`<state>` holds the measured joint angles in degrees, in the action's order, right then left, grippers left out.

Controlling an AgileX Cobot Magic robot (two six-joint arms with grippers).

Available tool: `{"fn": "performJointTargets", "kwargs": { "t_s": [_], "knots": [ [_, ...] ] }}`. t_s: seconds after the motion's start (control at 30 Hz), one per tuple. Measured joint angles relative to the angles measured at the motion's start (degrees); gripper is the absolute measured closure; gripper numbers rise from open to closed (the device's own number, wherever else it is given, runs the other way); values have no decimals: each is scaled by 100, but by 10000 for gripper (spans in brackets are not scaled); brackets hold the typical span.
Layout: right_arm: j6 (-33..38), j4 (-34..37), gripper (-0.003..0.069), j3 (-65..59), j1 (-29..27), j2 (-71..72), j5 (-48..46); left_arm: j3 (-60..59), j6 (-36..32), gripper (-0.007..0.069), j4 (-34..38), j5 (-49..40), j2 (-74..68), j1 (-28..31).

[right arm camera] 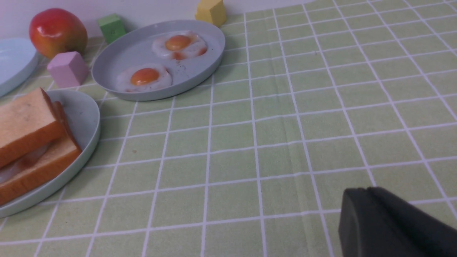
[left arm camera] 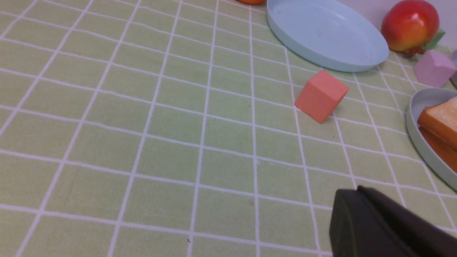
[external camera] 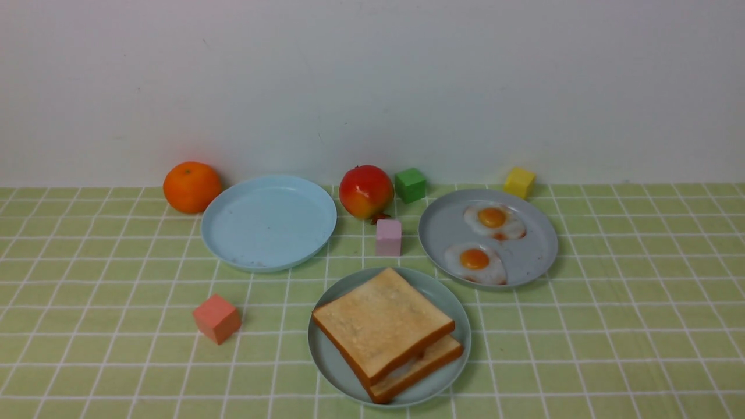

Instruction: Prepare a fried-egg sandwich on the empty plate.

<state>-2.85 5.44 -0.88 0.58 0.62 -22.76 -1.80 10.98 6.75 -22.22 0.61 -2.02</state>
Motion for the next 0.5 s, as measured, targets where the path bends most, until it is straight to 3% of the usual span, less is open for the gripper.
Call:
{"fn": "performJointTargets", "kwargs": {
  "t_s": [0.5],
  "knots": [
    [0,0,628,0,0,0,0,0,17,627,0,0,0,0]
  ]
}}
